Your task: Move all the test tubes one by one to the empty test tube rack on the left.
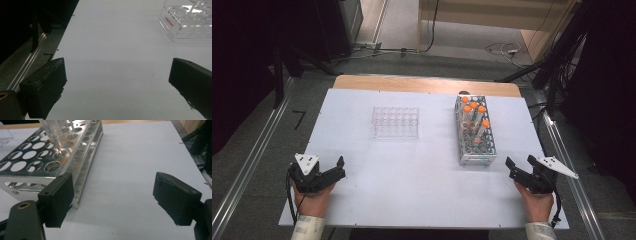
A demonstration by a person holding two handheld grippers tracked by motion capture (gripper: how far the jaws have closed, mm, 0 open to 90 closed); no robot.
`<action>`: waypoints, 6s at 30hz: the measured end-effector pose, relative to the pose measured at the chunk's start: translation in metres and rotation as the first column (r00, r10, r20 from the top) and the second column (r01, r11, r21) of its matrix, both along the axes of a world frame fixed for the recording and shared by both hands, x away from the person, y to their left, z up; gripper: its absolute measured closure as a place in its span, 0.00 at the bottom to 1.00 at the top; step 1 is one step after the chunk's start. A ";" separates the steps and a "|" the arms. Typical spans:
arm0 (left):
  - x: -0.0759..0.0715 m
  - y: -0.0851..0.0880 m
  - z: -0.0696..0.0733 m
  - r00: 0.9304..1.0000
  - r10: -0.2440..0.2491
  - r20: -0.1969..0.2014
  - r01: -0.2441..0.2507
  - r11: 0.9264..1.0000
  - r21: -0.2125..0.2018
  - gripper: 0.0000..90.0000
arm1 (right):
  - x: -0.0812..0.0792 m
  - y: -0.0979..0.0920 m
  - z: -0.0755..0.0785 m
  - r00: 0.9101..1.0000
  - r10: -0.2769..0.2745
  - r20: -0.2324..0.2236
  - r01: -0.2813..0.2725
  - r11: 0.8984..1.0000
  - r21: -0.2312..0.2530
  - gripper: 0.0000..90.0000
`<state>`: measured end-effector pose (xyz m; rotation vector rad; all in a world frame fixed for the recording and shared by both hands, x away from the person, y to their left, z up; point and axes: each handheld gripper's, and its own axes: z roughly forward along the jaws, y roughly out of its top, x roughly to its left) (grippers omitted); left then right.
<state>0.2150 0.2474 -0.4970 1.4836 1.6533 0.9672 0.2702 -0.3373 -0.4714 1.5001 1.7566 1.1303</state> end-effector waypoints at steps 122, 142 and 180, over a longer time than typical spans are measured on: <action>0.039 -0.046 0.019 0.980 -0.199 0.010 0.199 0.979 -0.040 0.08 | 0.058 0.150 0.058 0.916 0.377 0.139 -0.373 0.926 -0.053 0.81; 0.065 -0.059 0.034 0.970 -0.242 0.022 0.243 0.963 -0.117 0.12 | 0.054 0.186 0.045 0.886 0.452 0.100 -0.448 0.892 -0.062 0.81; 0.063 -0.081 0.055 0.920 -0.379 0.099 0.389 0.914 -0.115 0.17 | 0.060 0.268 0.010 0.827 0.561 0.024 -0.556 0.825 -0.099 0.80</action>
